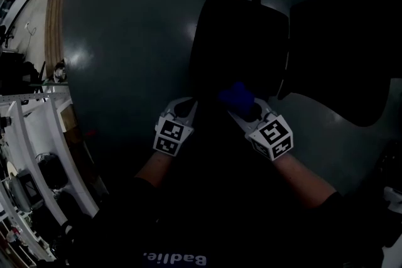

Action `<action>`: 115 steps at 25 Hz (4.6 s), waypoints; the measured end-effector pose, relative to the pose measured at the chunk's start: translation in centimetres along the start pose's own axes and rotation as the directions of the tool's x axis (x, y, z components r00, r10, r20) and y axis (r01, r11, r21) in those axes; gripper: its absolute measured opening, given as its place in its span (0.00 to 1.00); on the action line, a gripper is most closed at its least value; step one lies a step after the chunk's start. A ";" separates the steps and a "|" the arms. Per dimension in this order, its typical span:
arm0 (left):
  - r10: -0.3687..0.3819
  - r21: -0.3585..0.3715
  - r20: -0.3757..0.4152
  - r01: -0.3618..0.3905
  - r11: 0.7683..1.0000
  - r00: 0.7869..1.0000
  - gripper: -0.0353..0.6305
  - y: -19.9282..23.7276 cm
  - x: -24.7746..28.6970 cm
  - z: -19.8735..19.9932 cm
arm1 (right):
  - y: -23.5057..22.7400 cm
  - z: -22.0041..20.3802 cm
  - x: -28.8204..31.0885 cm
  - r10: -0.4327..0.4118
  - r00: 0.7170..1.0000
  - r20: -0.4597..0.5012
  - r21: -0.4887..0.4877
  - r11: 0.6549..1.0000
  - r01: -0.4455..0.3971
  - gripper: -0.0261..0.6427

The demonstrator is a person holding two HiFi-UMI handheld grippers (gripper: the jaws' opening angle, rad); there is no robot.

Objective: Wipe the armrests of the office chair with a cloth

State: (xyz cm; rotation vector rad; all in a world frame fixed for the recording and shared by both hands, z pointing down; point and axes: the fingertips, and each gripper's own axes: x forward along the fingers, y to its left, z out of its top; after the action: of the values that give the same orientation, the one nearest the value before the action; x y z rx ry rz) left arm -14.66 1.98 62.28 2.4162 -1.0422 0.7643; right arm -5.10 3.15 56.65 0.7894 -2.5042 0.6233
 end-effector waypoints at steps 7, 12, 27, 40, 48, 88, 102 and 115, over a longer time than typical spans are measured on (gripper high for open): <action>-0.025 -0.001 0.009 0.025 1.000 1.000 0.08 0.1 0.1 0.1 | 2.4 2.3 4.8 0.094 0.995 -0.014 0.000 0.996 -0.094 0.24; -0.048 0.001 0.020 0.048 0.999 0.999 0.08 0.1 0.3 0.1 | 3.2 3.6 7.4 0.131 0.991 -0.028 0.015 0.991 -0.130 0.24; -0.056 -0.033 0.063 0.058 0.998 0.996 0.08 1.1 -0.1 0.1 | 7.3 8.9 8.6 0.230 0.973 -0.017 -0.077 0.970 -0.231 0.24; 0.077 -0.034 0.068 -0.075 0.997 0.995 0.08 4.9 -2.1 3.8 | -6.4 12.0 -2.4 -0.053 0.986 0.158 0.067 0.997 0.043 0.24; 0.079 0.000 0.063 -0.079 0.997 0.995 0.08 3.4 -0.2 8.7 | -12.2 11.6 -6.3 -0.116 0.971 0.207 0.122 0.988 0.092 0.24; -0.103 0.235 0.204 0.053 0.971 0.974 0.08 17.6 19.2 30.8 | -31.0 19.6 -3.7 -0.433 0.845 0.312 0.279 0.893 0.355 0.24; -0.126 0.269 0.169 0.077 0.960 0.978 0.08 21.8 27.4 33.3 | -40.0 22.0 -1.1 -0.482 0.835 0.266 0.212 0.874 0.437 0.24; -0.112 0.252 0.112 0.080 0.964 0.987 0.08 24.4 32.2 34.0 | -48.8 24.1 1.1 -0.494 0.848 0.194 0.115 0.869 0.480 0.24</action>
State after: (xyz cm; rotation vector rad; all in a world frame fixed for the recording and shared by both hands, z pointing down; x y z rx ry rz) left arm -3.61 -49.55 59.51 2.7363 -0.9130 0.7562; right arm 17.64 -46.08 51.71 1.5282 -2.3258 0.4501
